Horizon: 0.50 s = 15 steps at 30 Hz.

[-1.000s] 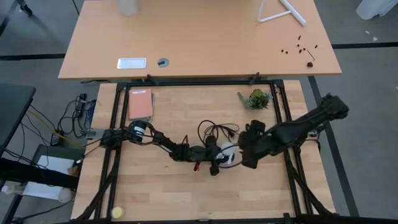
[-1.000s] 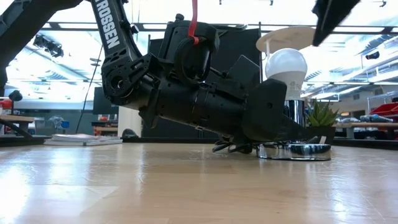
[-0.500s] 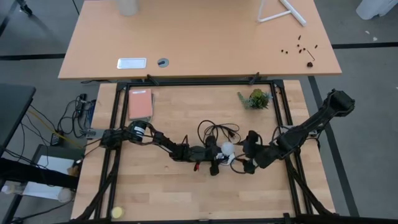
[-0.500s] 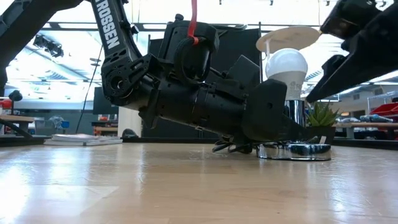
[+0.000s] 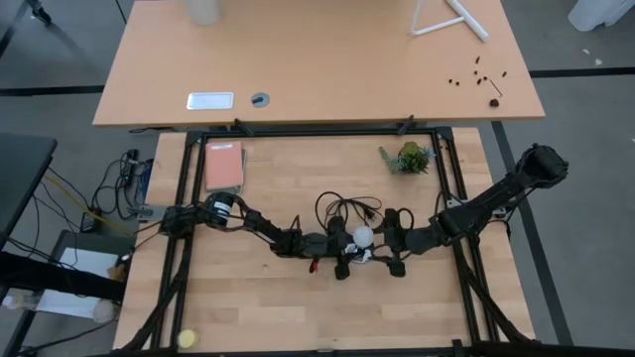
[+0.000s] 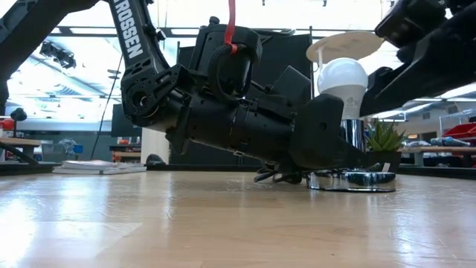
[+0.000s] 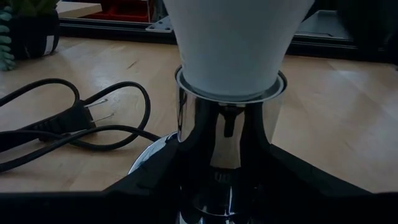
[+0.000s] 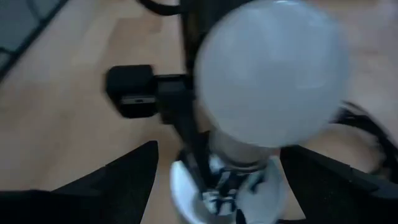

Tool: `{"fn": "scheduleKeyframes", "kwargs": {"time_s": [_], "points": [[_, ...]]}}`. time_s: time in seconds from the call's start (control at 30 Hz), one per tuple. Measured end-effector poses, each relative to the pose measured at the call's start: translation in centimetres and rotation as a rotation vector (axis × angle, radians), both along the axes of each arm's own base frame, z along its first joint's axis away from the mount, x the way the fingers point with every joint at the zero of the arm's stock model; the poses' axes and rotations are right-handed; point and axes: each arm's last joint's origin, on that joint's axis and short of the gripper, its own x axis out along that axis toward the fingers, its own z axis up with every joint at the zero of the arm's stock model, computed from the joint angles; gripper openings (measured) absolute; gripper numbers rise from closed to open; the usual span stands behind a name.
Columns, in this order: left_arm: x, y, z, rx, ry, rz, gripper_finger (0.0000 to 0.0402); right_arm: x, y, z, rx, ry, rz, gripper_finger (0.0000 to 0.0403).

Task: Screw lightbulb
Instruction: Insert the white lightbulb into the silver lamp

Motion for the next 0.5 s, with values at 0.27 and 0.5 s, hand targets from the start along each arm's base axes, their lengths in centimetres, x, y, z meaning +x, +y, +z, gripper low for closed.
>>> {"fn": "scheduleKeyframes", "kwargs": {"time_s": [0.27, 0.5], "points": [[0.0, 0.1, -0.1, -0.013, 0.011, 0.048, 0.0196, -1.0, 2.4, 0.4, 0.117, 0.103, 0.1, 0.0345], [-0.1, 0.0, -0.1, -0.01, 0.014, 0.041, 0.0196, -0.9, 1.0, 0.1, -0.032, 0.094, -0.105, 0.0345]]}}
